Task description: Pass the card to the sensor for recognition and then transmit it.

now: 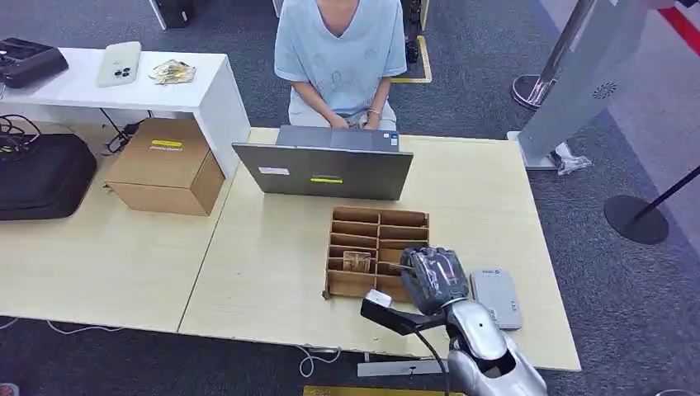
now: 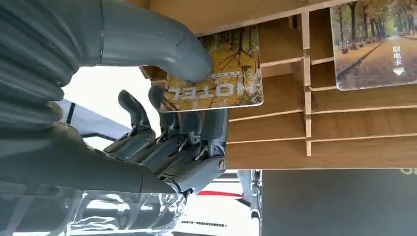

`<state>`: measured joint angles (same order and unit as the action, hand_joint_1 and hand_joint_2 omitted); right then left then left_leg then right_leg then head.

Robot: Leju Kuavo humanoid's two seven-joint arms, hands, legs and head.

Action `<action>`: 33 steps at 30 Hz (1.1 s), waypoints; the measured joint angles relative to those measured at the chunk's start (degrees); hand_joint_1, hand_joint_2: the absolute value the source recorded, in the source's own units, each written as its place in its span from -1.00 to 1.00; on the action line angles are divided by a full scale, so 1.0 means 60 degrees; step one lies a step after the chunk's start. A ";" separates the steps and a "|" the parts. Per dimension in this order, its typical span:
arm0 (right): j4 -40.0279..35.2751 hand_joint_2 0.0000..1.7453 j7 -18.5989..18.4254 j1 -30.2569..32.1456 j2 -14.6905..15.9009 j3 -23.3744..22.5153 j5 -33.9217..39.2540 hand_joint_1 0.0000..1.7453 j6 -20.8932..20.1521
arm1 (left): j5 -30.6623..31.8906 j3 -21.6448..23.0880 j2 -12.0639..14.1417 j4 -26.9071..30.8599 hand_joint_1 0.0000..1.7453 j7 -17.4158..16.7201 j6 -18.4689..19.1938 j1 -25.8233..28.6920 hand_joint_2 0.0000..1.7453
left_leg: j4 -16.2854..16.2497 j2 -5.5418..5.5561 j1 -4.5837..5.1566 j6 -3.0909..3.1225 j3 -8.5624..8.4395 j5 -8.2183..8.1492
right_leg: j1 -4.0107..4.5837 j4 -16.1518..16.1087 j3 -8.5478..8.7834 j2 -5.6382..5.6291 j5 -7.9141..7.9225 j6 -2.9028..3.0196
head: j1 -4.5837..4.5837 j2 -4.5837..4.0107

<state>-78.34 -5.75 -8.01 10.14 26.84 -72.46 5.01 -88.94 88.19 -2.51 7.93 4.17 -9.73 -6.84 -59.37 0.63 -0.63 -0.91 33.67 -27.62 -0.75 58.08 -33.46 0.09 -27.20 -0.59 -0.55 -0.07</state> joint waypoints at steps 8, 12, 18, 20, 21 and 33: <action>-0.0310 1.00 -0.0015 0.0237 0.0000 -0.0259 0.0000 1.00 0.0004 | -0.0175 -0.0408 0.0033 0.0000 -1.00 0.0219 -0.0007 0.0009 -1.00 | 0.0000 0.0000 0.0000 0.0000 0.0001 0.0000 | 0.0000 0.0000 -0.0001 0.0000 0.0000 0.0000 | 0.0000 0.0000; -0.0525 1.00 -0.0025 0.0366 0.0000 -0.0415 -0.0022 1.00 -0.0011 | -0.0175 -0.0488 0.0051 0.0000 -1.00 0.0219 -0.0047 0.0011 -1.00 | 0.0000 0.0000 0.0000 0.0000 0.0001 0.0000 | 0.0000 0.0000 -0.0001 0.0001 0.0000 0.0000 | 0.0000 0.0000; -0.0874 1.00 0.0277 0.0550 0.0004 -0.0732 0.0521 1.00 -0.0109 | -0.0138 -0.0488 0.0047 0.0000 -1.00 0.0219 -0.0080 0.0017 -1.00 | 0.0000 0.0000 0.0000 0.0000 0.0001 0.0000 | 0.0000 0.0000 -0.0001 0.0000 0.0000 0.0000 | 0.0000 0.0000; -0.1009 1.00 0.0452 0.0613 0.0007 -0.0838 0.0806 1.00 -0.0139 | -0.0117 -0.0488 0.0044 0.0000 -1.00 0.0219 -0.0080 0.0019 -1.00 | 0.0000 0.0000 0.0000 0.0000 0.0001 0.0000 | -0.0001 -0.0001 -0.0001 0.0000 0.0000 0.0000 | 0.0000 0.0000; -0.1089 1.00 0.0557 0.0661 0.0011 -0.0914 0.0950 1.00 -0.0142 | -0.0117 -0.0488 0.0044 0.0000 -1.00 0.0218 -0.0080 0.0019 -1.00 | 0.0000 0.0000 0.0001 0.0001 0.0001 -0.0001 | -0.0001 -0.0001 -0.0001 0.0000 0.0000 0.0000 | 0.0000 0.0000; -0.1541 1.00 0.1504 0.0785 0.0022 -0.1387 0.2403 1.00 -0.0531 | -0.0106 -0.0488 0.0051 0.0000 -1.00 0.0219 -0.0084 0.0022 -1.00 | 0.0000 0.0000 0.0000 0.0000 0.0001 0.0000 | 0.0000 0.0000 -0.0001 0.0000 0.0000 0.0000 | 0.0000 0.0000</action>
<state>-87.58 3.28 -3.30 10.27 18.52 -58.04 1.82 -89.57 85.27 -2.21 7.93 5.49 -10.23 -6.71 -59.37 0.63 -0.63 -0.91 33.68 -27.62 -0.75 58.08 -33.46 0.09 -27.20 -0.59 -0.55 -0.07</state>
